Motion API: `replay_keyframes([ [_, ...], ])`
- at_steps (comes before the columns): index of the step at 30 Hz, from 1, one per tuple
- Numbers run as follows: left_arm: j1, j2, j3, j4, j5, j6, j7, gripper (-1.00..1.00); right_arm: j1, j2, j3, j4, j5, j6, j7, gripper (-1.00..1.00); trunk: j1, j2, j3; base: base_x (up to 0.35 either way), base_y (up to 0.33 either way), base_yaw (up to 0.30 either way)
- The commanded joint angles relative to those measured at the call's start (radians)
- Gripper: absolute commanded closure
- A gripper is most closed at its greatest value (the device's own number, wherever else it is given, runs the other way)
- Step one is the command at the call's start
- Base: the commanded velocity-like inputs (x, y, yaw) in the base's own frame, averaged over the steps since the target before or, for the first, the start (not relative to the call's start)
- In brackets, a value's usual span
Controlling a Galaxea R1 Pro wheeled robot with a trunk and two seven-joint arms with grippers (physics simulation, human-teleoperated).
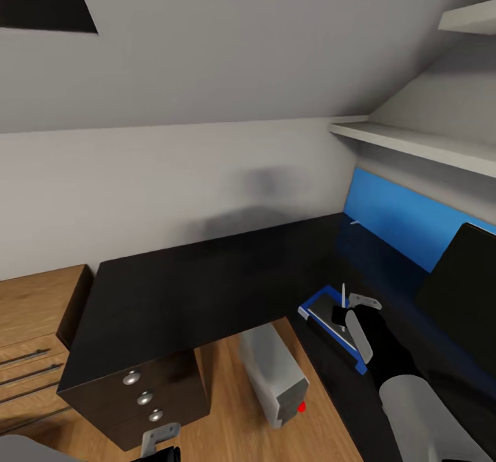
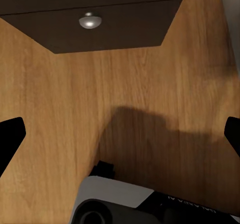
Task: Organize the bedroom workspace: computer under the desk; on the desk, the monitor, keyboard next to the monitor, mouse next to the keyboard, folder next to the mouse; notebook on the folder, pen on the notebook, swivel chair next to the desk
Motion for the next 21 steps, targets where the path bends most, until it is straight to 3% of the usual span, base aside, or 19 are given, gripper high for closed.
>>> replay_keyframes([
  [1,-0.002,0.0,-0.004,-0.003,0.004,-0.006,0.001,-1.0,-0.001,0.0,0.001,-0.001,-0.011,0.003,-0.008,1.0,0.004,-0.009,-0.005,0.0,0.0,0.0],
  [21,-0.002,0.0,-0.004,-0.003,0.004,-0.006,0.001,-1.0,-0.001,0.0,0.001,-0.001,-0.011,0.003,-0.009,1.0,0.081,-0.149,-0.068,0.0,0.0,0.0],
])
